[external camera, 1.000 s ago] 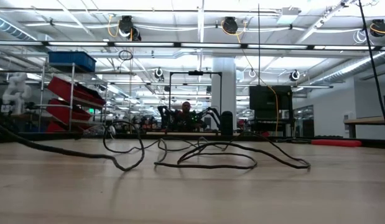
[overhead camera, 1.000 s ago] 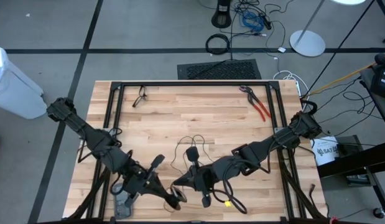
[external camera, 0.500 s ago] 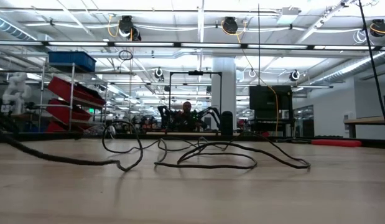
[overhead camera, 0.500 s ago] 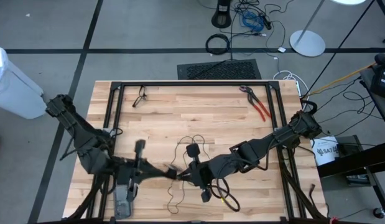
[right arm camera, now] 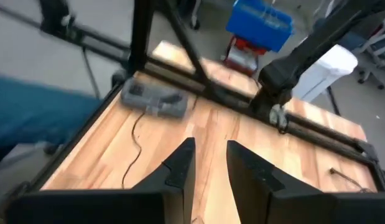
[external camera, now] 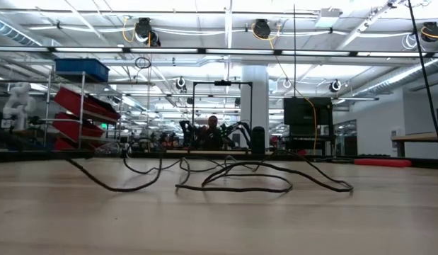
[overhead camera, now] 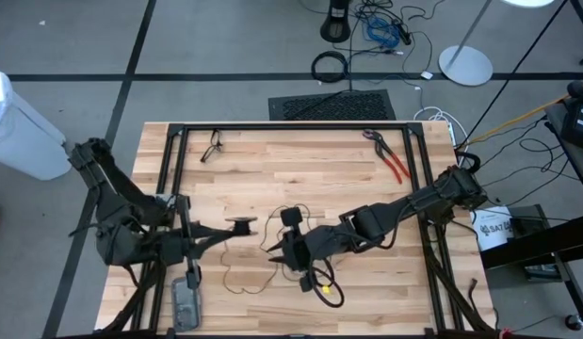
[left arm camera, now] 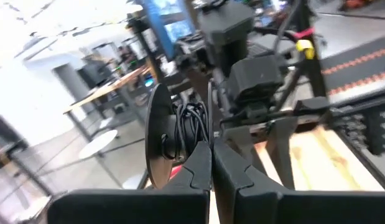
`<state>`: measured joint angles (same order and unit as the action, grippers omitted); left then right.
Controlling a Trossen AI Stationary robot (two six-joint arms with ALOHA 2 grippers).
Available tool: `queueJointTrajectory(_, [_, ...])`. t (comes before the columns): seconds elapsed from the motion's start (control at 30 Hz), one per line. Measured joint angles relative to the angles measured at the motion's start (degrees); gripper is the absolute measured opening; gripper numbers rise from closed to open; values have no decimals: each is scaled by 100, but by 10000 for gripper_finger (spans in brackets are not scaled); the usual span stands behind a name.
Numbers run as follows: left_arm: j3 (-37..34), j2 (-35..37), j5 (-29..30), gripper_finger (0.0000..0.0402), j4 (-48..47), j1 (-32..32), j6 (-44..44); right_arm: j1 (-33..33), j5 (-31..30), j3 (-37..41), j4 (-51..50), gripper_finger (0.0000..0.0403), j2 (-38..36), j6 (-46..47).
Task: Coil cords
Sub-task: Coil the black wire onto the spool
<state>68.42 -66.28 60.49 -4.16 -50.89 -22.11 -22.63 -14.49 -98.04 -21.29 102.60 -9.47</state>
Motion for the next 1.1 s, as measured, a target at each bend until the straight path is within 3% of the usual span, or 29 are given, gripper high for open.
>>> queueJointTrajectory(0.23, [0,223,312,2,-229,-253,531,92,9,-2,1599,80,611,-202])
queueJointTrajectory(0.57, [-1,385,331,2,-544,-519,680,420,267,2,2855,80,1506,-139])
queueJointTrajectory(0.77, [-2,378,340,2,-561,-538,680,546,296,2,3334,84,1889,-126])
queueJointTrajectory(1.1, [-2,378,339,2,-564,-536,678,651,584,2,3525,126,1979,134])
